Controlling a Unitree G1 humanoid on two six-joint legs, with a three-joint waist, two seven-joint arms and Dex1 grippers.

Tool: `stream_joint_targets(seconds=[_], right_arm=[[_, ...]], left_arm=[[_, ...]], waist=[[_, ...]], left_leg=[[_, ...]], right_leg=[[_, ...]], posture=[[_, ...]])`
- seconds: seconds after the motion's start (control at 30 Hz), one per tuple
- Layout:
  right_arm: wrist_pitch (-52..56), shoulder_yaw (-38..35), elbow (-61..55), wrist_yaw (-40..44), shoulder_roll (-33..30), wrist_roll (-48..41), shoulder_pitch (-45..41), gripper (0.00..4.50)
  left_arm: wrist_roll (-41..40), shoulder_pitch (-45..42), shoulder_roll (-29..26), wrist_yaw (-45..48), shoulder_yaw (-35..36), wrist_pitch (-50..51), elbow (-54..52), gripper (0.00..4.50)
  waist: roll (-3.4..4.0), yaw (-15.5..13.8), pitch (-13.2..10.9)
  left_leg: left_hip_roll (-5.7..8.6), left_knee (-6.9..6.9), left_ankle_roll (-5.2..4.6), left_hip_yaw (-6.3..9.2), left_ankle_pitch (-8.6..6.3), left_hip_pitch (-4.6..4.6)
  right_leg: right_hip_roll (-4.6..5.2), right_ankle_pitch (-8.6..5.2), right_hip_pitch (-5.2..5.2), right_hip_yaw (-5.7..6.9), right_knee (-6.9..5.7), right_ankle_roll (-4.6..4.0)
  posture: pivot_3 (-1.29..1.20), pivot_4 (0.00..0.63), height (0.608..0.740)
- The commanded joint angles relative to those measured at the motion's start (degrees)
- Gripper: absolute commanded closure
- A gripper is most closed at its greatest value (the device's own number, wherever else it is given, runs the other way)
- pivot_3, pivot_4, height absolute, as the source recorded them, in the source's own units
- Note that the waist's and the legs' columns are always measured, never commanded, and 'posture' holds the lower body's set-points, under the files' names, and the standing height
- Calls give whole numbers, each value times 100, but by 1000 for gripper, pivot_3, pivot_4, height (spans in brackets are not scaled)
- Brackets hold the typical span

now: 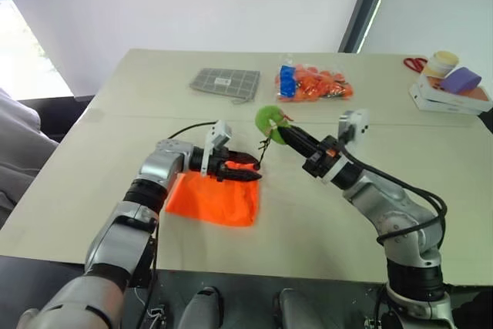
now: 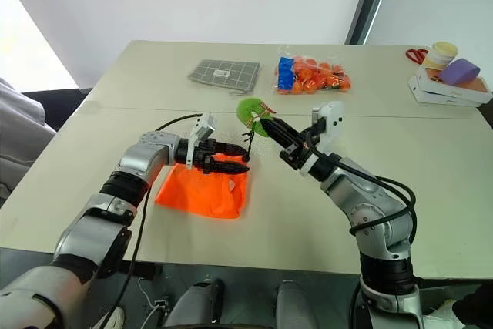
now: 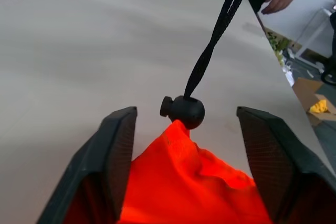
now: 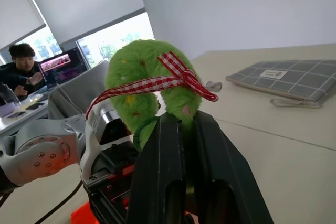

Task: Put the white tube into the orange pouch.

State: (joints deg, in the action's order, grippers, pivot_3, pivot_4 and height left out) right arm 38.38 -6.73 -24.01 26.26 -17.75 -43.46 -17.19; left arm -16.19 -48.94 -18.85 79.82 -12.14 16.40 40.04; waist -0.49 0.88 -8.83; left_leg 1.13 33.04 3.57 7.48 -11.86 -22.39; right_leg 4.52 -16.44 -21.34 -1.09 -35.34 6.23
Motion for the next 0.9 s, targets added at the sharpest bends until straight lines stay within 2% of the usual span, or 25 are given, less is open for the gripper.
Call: stream_joint_targets(seconds=[0.03, 0.43, 0.53, 0.67, 0.7, 0.9], right_arm=[[-150, 16, -253, 26, -15, -19, -33, 4500], [-185, 66, -185, 44, -6, 29, -51, 4500], [-194, 68, -166, 44, -1, 44, -61, 4500], [-209, 71, -150, 37, -2, 58, -60, 4500], [-214, 72, -146, 35, -4, 60, -61, 4500], [-336, 32, 19, -50, 18, 184, -153, 4500]], left_arm=[[63, -178, 42, 52, 110, -156, 21, 1267], [39, -149, 88, 86, 206, -169, -43, 1267], [21, -124, 88, 115, 216, -132, -99, 2109], [35, -70, 70, 128, 200, -105, -202, 4108], [47, -60, 67, 121, 196, -102, -211, 4316], [142, 57, 31, 33, 134, -105, -364, 4315]], waist=[[0, 3, 0], [0, 7, 0], [0, 8, 0], [0, 8, 0], [0, 8, 0], [0, 10, 0]], left_leg=[[0, 0, 0, 0, 0, 0], [0, 0, 0, 1, 0, 0], [0, 0, 0, 1, 0, 0], [0, 0, 0, 1, 0, 0], [0, 0, 0, 1, 0, 0], [0, 1, 0, 1, 0, 1]], right_leg=[[0, 0, 0, 0, 0, 0], [0, 1, 0, 1, -2, 4], [0, 2, 0, 1, -2, 5], [-1, 2, 1, 1, -3, 6], [-1, 2, 1, 1, -3, 6], [-1, 2, 1, 1, -4, 6]], posture=[[0, 150, 724], [0, 150, 724], [0, 150, 724], [0, 150, 724], [0, 150, 724], [0, 150, 724]])
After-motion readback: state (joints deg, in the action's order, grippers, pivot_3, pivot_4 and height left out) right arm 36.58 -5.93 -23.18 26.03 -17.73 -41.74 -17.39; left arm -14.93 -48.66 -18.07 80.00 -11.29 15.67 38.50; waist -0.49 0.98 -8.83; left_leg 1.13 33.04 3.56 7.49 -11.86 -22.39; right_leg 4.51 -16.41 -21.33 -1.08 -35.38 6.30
